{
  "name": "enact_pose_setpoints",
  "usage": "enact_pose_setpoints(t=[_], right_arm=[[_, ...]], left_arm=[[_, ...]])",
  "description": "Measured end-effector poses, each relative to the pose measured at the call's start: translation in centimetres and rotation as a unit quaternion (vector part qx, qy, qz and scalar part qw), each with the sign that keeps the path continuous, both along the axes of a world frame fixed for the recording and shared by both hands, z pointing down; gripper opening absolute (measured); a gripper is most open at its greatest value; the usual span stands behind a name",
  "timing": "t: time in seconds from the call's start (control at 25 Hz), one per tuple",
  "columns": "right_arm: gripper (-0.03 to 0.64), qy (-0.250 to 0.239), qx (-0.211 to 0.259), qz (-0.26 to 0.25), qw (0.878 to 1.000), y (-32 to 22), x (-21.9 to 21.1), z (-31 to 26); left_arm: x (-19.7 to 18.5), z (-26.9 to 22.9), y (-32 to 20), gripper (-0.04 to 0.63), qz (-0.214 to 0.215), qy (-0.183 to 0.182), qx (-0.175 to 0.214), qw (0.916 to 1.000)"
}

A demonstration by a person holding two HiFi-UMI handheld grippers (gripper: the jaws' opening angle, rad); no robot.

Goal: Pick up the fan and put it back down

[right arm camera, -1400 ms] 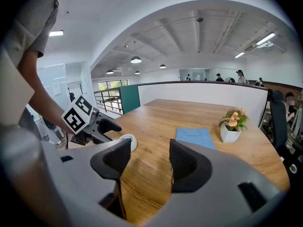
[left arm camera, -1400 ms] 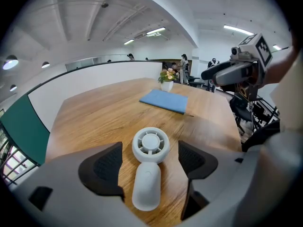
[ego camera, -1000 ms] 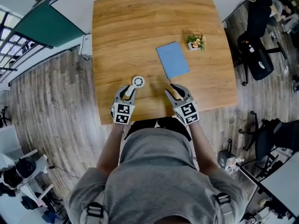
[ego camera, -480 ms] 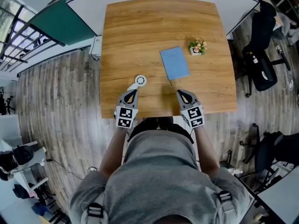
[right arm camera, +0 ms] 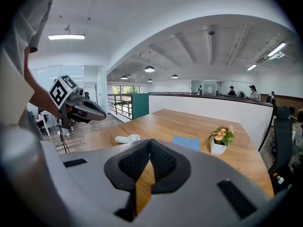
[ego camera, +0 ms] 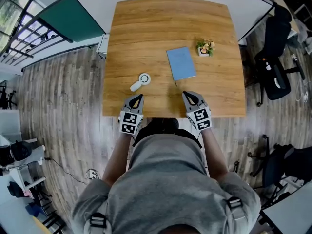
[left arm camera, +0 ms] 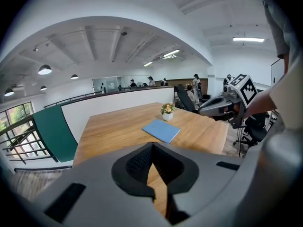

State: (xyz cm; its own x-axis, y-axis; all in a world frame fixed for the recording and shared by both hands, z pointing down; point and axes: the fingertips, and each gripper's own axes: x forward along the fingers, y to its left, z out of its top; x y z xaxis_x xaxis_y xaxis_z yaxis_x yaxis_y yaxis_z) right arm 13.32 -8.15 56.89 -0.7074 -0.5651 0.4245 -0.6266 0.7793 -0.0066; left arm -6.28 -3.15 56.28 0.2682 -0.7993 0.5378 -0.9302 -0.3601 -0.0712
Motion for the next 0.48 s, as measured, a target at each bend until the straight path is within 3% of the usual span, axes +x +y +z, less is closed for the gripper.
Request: enact_pose_setpoints(t=[0.48], right_arm=[[0.003,-0.012,-0.010,-0.018,1.000,0.2,1.0,1.0]], left_arm=[[1.6,0.8,1.6,0.018,-0.024,0.002,-0.015,0.9996]])
